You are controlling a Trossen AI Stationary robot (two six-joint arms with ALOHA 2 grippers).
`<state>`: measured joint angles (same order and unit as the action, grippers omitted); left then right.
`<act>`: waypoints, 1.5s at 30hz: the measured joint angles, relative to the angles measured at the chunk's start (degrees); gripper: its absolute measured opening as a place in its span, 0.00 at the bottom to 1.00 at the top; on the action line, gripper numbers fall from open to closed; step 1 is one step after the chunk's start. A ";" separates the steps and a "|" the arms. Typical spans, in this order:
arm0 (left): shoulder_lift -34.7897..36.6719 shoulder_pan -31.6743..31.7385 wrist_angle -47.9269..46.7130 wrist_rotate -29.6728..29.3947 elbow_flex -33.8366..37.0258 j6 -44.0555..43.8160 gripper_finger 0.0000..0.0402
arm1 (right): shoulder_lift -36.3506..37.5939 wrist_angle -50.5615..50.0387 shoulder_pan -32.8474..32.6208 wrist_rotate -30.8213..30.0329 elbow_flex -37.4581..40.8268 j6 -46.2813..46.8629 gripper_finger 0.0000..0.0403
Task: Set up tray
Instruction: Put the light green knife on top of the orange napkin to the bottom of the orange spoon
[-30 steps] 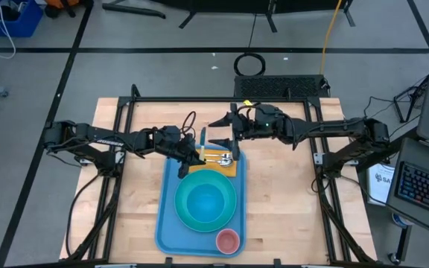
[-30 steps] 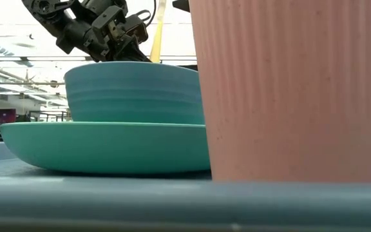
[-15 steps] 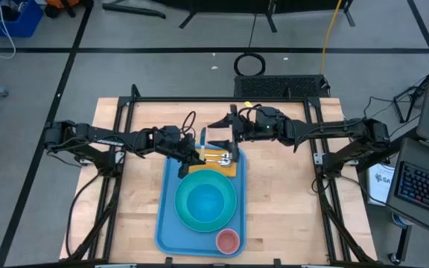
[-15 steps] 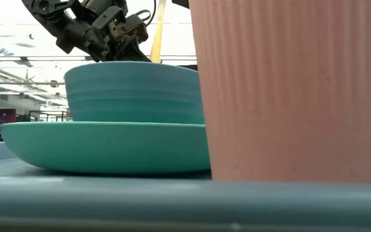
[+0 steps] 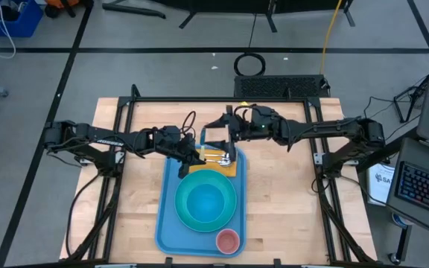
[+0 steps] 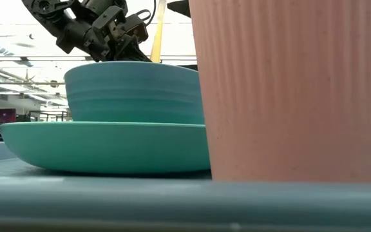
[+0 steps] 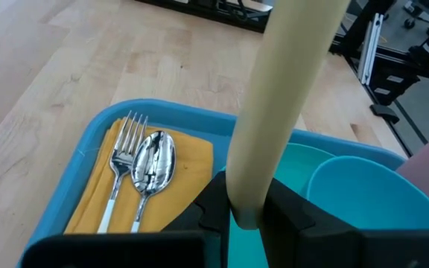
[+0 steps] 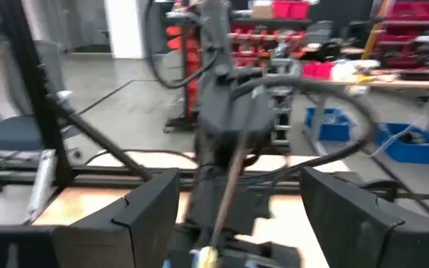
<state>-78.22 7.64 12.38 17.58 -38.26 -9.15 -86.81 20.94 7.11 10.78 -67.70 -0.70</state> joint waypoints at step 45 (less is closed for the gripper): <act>0.00 -0.11 -0.17 0.33 0.17 0.99 0.12 | -1.17 7.99 4.22 6.11 -0.04 5.18 0.49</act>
<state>-78.22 7.53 12.21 17.91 -38.09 -8.16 -87.99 28.94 11.33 16.88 -67.75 4.48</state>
